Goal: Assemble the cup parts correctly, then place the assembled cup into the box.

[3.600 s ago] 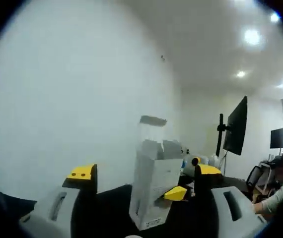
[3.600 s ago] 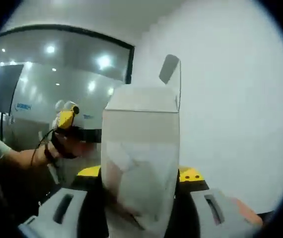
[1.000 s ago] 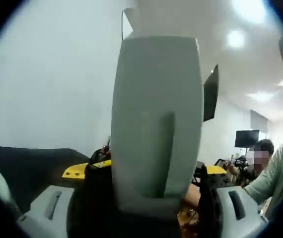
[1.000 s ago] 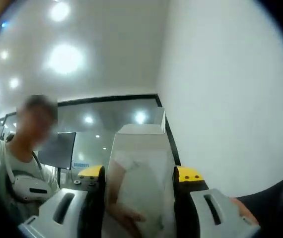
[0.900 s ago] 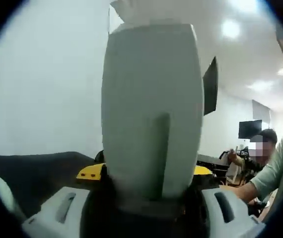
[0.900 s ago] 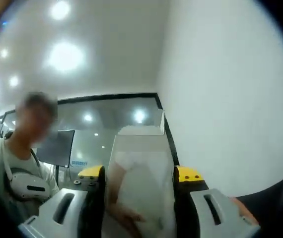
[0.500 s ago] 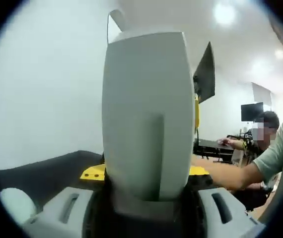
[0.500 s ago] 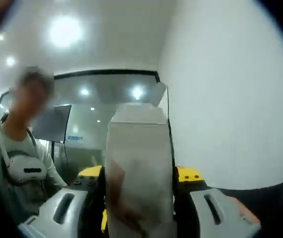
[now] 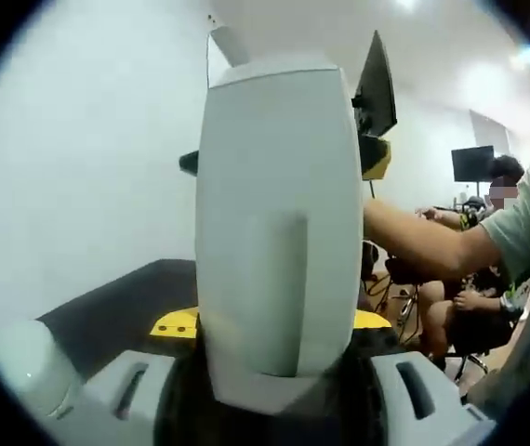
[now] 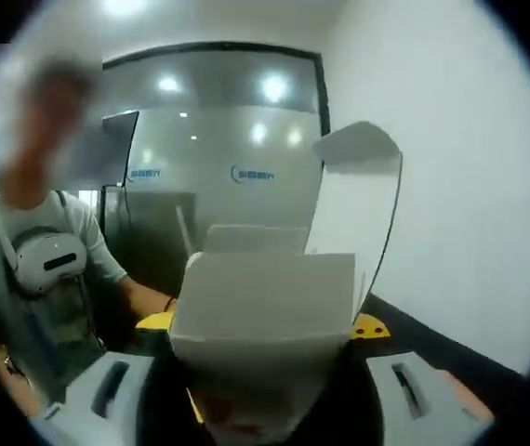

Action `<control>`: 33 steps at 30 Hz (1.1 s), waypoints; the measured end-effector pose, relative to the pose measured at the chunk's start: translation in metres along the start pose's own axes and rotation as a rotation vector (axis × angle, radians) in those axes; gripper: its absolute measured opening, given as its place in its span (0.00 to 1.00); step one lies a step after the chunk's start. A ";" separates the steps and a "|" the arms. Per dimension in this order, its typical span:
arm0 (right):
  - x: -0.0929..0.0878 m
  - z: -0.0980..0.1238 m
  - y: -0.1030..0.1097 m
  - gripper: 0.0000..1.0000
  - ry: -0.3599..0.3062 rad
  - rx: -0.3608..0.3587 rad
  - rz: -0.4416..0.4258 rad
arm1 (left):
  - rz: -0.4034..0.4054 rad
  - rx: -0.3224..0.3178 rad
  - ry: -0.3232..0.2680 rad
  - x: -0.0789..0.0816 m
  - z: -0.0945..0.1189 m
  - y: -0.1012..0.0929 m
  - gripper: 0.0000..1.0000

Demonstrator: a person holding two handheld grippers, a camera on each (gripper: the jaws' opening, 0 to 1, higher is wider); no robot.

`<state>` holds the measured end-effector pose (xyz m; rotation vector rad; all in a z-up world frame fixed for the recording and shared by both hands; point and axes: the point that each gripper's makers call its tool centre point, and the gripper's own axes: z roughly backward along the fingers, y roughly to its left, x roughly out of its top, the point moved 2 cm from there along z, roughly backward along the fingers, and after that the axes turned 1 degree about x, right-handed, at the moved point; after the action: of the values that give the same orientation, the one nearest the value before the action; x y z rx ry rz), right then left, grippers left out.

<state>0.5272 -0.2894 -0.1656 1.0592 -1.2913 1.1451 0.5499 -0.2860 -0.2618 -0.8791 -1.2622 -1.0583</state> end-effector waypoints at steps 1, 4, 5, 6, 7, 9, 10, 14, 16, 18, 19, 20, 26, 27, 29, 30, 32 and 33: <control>-0.001 0.000 0.001 0.59 0.000 -0.003 -0.001 | 0.004 -0.001 -0.002 0.000 0.001 0.001 0.52; -0.003 0.000 -0.002 0.56 0.007 -0.019 -0.002 | 0.004 0.009 -0.012 -0.004 0.002 0.005 0.53; -0.004 0.000 -0.003 0.56 0.007 -0.023 -0.014 | 0.024 0.012 -0.019 -0.005 0.002 0.005 0.53; -0.003 0.000 -0.005 0.56 -0.007 -0.030 -0.018 | 0.038 0.028 -0.033 -0.004 0.003 0.008 0.53; -0.004 0.000 -0.005 0.56 -0.015 -0.034 -0.011 | 0.046 0.034 -0.035 -0.005 0.004 0.009 0.53; -0.005 0.002 -0.009 0.56 -0.031 -0.046 -0.011 | 0.094 0.053 -0.045 -0.008 0.008 0.015 0.53; -0.006 0.003 -0.012 0.56 -0.033 -0.053 -0.009 | 0.111 0.051 -0.037 -0.011 0.012 0.016 0.53; -0.011 0.009 -0.025 0.56 -0.040 -0.082 -0.019 | 0.136 0.074 -0.026 -0.025 0.032 0.018 0.64; -0.022 0.009 -0.037 0.56 -0.002 -0.126 -0.003 | 0.161 0.068 -0.028 -0.032 0.046 0.015 0.70; -0.029 0.005 -0.045 0.56 0.002 -0.137 0.003 | 0.171 0.080 -0.019 -0.039 0.063 0.013 0.72; -0.032 0.003 -0.050 0.56 -0.010 -0.139 -0.013 | 0.169 0.091 -0.012 -0.042 0.070 0.012 0.71; -0.036 0.000 -0.054 0.56 -0.014 -0.143 -0.019 | 0.171 0.100 -0.008 -0.045 0.077 0.011 0.69; -0.066 -0.016 -0.067 0.56 0.006 -0.160 -0.004 | 0.219 0.110 -0.023 -0.054 0.107 -0.002 0.63; -0.069 -0.018 -0.066 0.56 0.008 -0.155 -0.007 | 0.228 0.111 -0.026 -0.056 0.112 -0.005 0.63; -0.079 -0.021 -0.065 0.56 0.016 -0.138 -0.010 | 0.241 0.116 -0.038 -0.058 0.122 -0.008 0.63; -0.084 -0.022 -0.065 0.56 0.021 -0.131 -0.013 | 0.245 0.118 -0.042 -0.059 0.125 -0.009 0.62; -0.092 -0.023 -0.066 0.56 0.036 -0.122 -0.016 | 0.248 0.133 -0.045 -0.061 0.131 -0.009 0.62; -0.095 -0.024 -0.067 0.56 0.040 -0.121 -0.016 | 0.246 0.137 -0.045 -0.062 0.133 -0.009 0.63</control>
<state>0.6011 -0.2785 -0.2575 0.9516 -1.3013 1.0577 0.5017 -0.1551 -0.3071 -0.9305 -1.2133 -0.7529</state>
